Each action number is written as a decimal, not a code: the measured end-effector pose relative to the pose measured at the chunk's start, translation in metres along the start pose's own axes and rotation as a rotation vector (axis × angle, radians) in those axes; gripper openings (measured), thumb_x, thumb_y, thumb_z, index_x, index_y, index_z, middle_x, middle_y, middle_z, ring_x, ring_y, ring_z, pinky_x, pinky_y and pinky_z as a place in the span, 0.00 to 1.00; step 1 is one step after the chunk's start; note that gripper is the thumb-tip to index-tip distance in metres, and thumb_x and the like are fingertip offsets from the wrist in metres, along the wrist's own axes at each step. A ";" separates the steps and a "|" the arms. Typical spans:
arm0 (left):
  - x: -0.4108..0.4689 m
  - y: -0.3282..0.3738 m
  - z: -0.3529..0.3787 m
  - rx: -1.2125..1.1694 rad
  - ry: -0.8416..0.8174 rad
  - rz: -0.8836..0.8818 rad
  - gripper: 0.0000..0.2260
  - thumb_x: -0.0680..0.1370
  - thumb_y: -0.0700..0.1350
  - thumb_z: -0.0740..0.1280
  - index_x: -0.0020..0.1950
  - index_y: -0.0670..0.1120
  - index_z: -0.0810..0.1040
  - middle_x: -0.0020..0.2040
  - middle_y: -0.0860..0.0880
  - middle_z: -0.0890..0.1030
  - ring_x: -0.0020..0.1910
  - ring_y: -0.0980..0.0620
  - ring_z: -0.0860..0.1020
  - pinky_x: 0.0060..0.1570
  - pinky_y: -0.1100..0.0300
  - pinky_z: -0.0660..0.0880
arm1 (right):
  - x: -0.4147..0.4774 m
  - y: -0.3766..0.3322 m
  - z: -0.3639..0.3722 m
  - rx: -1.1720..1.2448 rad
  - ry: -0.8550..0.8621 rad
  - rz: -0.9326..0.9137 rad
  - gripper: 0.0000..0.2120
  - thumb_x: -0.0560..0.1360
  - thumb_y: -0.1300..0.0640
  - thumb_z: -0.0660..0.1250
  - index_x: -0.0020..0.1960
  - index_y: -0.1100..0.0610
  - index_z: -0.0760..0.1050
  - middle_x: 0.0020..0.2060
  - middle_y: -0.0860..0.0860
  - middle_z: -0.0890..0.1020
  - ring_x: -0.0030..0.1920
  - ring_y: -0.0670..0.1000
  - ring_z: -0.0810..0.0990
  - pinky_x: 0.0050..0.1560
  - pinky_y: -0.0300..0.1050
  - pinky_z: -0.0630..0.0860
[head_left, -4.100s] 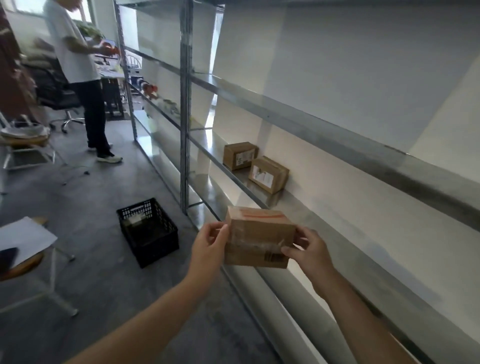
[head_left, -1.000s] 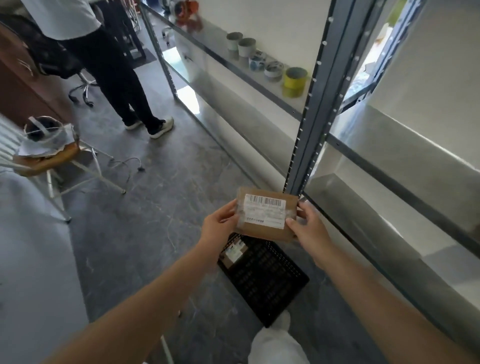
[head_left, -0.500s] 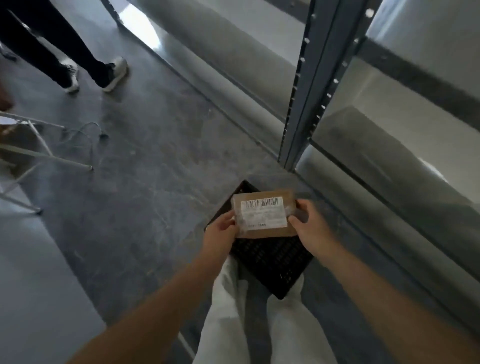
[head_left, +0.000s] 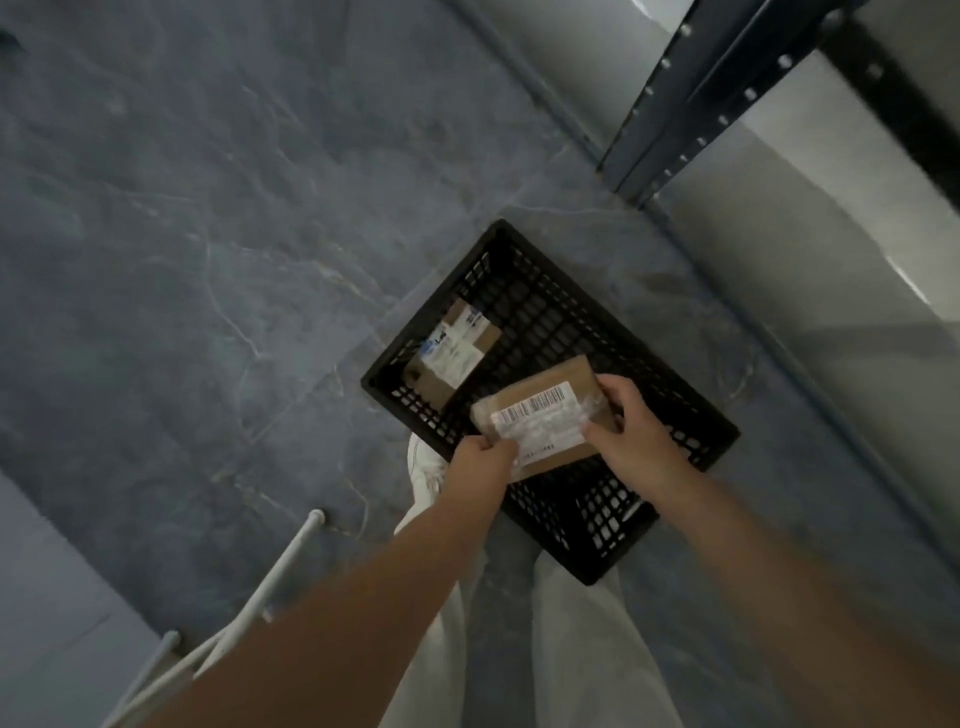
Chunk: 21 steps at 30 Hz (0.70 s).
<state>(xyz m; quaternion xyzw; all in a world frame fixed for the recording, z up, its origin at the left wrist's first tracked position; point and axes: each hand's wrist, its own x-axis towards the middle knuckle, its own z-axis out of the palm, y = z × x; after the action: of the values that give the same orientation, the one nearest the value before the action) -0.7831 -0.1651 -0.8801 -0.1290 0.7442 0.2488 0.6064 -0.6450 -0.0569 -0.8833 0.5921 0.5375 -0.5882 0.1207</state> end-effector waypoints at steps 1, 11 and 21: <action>0.016 -0.003 0.002 -0.017 -0.002 -0.032 0.06 0.77 0.40 0.64 0.49 0.38 0.75 0.45 0.43 0.76 0.46 0.45 0.77 0.52 0.51 0.76 | 0.014 0.006 0.007 -0.019 -0.003 0.003 0.26 0.78 0.59 0.64 0.73 0.44 0.62 0.65 0.45 0.72 0.62 0.45 0.73 0.60 0.40 0.69; 0.138 -0.008 0.032 -0.387 0.049 -0.235 0.17 0.77 0.42 0.64 0.66 0.42 0.71 0.55 0.42 0.78 0.47 0.48 0.77 0.49 0.54 0.74 | 0.159 0.032 0.061 -0.103 -0.063 0.030 0.29 0.80 0.61 0.60 0.76 0.40 0.59 0.72 0.52 0.65 0.67 0.53 0.69 0.63 0.45 0.69; 0.167 -0.032 0.035 -0.515 0.228 -0.229 0.15 0.76 0.37 0.60 0.62 0.43 0.74 0.45 0.48 0.76 0.41 0.51 0.75 0.46 0.52 0.77 | 0.196 0.041 0.130 0.007 -0.115 0.128 0.30 0.79 0.64 0.58 0.77 0.44 0.60 0.71 0.52 0.67 0.65 0.54 0.72 0.66 0.50 0.73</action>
<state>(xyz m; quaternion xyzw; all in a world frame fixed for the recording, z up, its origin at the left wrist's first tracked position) -0.7767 -0.1551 -1.0533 -0.3887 0.7005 0.3431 0.4905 -0.7396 -0.0769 -1.1022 0.5909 0.4885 -0.6143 0.1865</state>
